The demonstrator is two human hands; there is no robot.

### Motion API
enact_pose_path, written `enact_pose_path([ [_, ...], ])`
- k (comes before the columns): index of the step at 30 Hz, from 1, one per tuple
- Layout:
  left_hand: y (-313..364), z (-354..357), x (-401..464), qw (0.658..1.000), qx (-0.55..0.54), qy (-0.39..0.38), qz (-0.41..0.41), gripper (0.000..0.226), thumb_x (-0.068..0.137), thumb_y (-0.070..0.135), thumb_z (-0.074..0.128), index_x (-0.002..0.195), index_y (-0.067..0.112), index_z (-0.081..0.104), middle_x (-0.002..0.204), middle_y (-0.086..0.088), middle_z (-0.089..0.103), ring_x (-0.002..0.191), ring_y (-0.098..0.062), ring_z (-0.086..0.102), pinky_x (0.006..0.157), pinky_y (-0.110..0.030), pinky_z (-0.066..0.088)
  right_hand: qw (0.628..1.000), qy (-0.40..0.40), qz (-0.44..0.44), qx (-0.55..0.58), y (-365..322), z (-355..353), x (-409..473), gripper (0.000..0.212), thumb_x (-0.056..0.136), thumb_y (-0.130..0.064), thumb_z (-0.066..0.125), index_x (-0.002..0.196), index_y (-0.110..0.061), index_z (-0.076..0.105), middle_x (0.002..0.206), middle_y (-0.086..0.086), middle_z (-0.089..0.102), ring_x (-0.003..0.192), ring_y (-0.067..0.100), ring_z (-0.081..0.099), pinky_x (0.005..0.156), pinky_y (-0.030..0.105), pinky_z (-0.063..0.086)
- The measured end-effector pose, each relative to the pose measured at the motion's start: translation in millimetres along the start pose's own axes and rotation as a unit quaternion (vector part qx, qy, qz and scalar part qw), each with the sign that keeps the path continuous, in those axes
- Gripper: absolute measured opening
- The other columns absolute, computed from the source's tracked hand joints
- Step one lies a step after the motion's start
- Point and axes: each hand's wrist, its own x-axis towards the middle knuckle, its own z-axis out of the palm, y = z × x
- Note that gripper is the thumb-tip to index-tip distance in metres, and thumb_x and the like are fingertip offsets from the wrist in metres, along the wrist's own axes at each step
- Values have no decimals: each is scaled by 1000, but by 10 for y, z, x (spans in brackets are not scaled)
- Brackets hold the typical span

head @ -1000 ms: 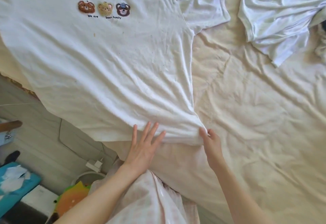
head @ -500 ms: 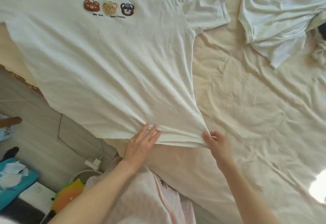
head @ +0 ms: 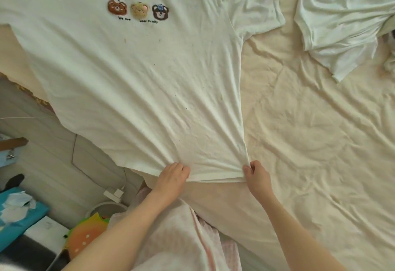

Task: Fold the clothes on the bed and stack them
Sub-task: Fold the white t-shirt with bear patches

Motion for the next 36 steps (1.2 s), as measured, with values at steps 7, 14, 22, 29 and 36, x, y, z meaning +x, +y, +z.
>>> enact_pose_path([
  [7,-115,-255,222,989,11,137,48,8,76,16,60,83,13,63,82,-2,60,76,-23,59,65,-34,48,987,77,-18,137,-460,-260,223,23,91,-21,55,110,-10,58,97,-2,59,90,14,54,79,26,38],
  [14,-656,-947,1398,991,28,67,-114,68,91,55,43,149,36,12,159,-2,-8,144,-28,-14,107,-66,-1,938,95,-91,322,-1828,-847,1221,24,95,-26,49,108,-6,56,92,3,60,82,14,59,70,25,52],
  [22,-946,-827,1818,989,47,-1,-139,94,76,76,40,130,49,-32,138,10,-49,136,-26,-36,100,-73,-6,766,-8,60,640,-2817,-1290,2069,32,92,-26,59,119,-9,55,103,6,64,86,21,64,63,33,54],
  [29,-955,-872,1866,990,43,-26,-135,94,78,75,40,128,50,-35,129,13,-56,135,-25,-37,101,-72,-5,833,316,-200,409,-3206,-1207,1913,15,90,-5,50,88,-7,64,75,-5,53,68,5,48,66,14,41],
  [36,-1127,-1278,1788,953,-154,207,-159,33,92,16,51,120,29,61,137,5,51,126,-19,45,95,-32,34,779,199,-589,-82,-2978,-650,1375,20,80,5,61,94,-2,73,88,19,65,82,36,63,74,44,50],
])
